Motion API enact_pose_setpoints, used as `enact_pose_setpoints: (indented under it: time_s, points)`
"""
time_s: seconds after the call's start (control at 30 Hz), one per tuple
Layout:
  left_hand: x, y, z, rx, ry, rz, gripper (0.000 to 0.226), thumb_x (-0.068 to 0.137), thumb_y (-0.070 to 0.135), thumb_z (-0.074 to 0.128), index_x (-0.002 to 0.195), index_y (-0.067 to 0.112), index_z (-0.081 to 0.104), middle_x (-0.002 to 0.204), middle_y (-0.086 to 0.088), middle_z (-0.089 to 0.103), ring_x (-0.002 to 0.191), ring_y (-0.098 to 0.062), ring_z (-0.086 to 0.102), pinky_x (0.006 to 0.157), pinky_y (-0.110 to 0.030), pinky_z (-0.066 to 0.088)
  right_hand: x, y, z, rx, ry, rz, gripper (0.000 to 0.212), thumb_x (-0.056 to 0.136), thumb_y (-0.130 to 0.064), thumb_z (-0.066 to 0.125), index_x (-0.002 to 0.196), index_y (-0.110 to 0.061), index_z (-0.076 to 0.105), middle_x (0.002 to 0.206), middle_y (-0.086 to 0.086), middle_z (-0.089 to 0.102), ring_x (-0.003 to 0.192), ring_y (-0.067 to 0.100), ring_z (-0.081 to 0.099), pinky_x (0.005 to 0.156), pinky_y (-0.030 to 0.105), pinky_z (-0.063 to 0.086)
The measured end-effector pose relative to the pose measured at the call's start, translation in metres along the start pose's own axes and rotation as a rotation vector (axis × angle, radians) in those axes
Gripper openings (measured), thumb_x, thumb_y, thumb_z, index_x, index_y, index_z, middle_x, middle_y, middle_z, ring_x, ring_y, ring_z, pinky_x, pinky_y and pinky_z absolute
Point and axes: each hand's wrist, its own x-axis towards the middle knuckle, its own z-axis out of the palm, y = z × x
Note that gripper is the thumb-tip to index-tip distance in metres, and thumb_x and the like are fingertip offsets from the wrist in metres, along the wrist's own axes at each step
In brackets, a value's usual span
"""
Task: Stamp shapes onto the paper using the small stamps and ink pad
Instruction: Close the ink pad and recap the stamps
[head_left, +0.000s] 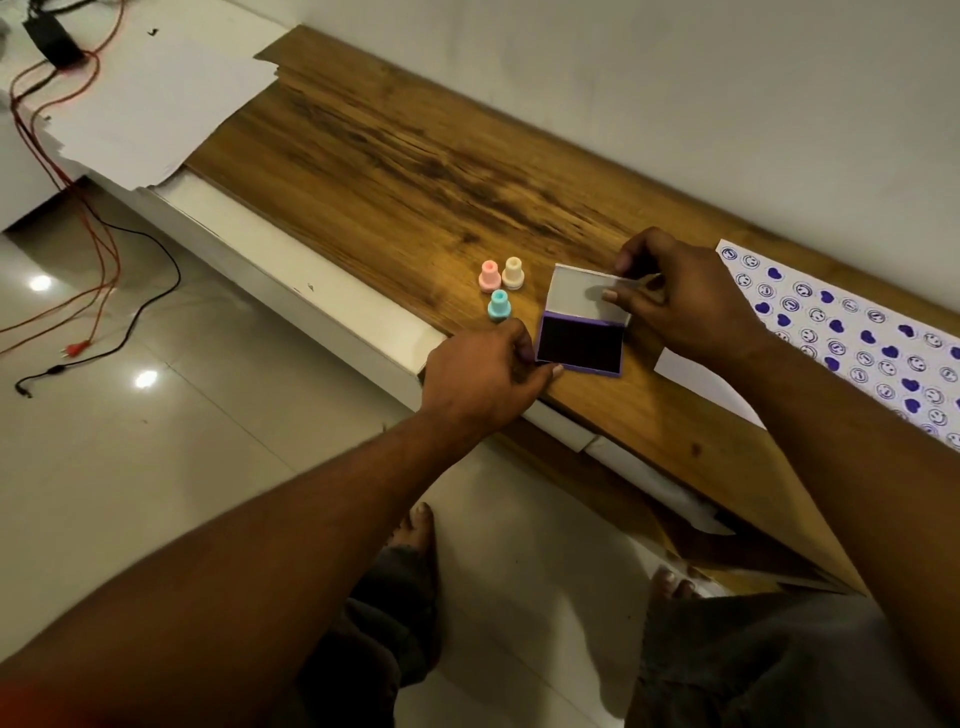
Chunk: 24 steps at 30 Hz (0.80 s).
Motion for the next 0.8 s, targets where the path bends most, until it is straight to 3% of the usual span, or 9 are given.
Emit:
enact_pose_setpoints:
  time_s: [0.2, 0.3, 0.5, 0.7, 0.8]
  points:
    - [0.001, 0.000, 0.001, -0.016, 0.009, -0.015, 0.038, 0.086, 0.078, 0.060, 0.089, 0.041, 0.052, 0.068, 0.022, 0.050, 0.062, 0.002, 0.049, 0.050, -0.020, 0.032, -0.003, -0.003, 0.004, -0.001, -0.084, -0.028, 0.031, 0.098, -0.033, 0.068, 0.128, -0.025, 0.068, 0.110, -0.008, 0.069, 0.097, 0.005, 0.063, 0.082, 0.025, 0.053]
    - [0.001, 0.000, 0.002, -0.017, 0.015, -0.019, 0.039, 0.085, 0.079, 0.058, 0.087, 0.041, 0.051, 0.066, 0.021, 0.051, 0.060, 0.001, 0.050, 0.049, -0.020, 0.031, -0.004, -0.003, 0.005, -0.047, -0.149, -0.078, 0.027, 0.099, -0.032, 0.066, 0.123, -0.020, 0.074, 0.106, -0.006, 0.067, 0.098, 0.013, 0.062, 0.080, 0.034, 0.052]
    - [0.002, -0.001, 0.004, -0.012, 0.030, -0.010, 0.040, 0.084, 0.081, 0.057, 0.086, 0.041, 0.052, 0.066, 0.022, 0.049, 0.058, 0.002, 0.049, 0.048, -0.019, 0.030, -0.011, -0.001, 0.005, -0.011, -0.213, -0.043, 0.027, 0.098, -0.042, 0.064, 0.118, -0.025, 0.071, 0.114, -0.007, 0.072, 0.108, 0.012, 0.066, 0.089, 0.040, 0.058]
    - [0.003, -0.001, 0.005, -0.010, 0.039, -0.016, 0.041, 0.083, 0.082, 0.056, 0.085, 0.041, 0.052, 0.066, 0.022, 0.049, 0.059, 0.002, 0.049, 0.048, -0.020, 0.031, -0.013, 0.004, 0.007, -0.062, -0.252, -0.086, 0.033, 0.093, -0.045, 0.070, 0.120, -0.027, 0.064, 0.118, -0.007, 0.068, 0.109, 0.013, 0.063, 0.081, 0.027, 0.052]
    - [0.003, -0.001, 0.005, -0.010, 0.035, -0.022, 0.042, 0.083, 0.082, 0.057, 0.085, 0.041, 0.052, 0.065, 0.021, 0.050, 0.059, 0.000, 0.049, 0.049, -0.020, 0.032, -0.015, 0.004, 0.008, -0.108, -0.248, -0.117, 0.047, 0.086, -0.047, 0.077, 0.125, -0.025, 0.064, 0.122, -0.005, 0.067, 0.109, 0.013, 0.063, 0.085, 0.032, 0.054]
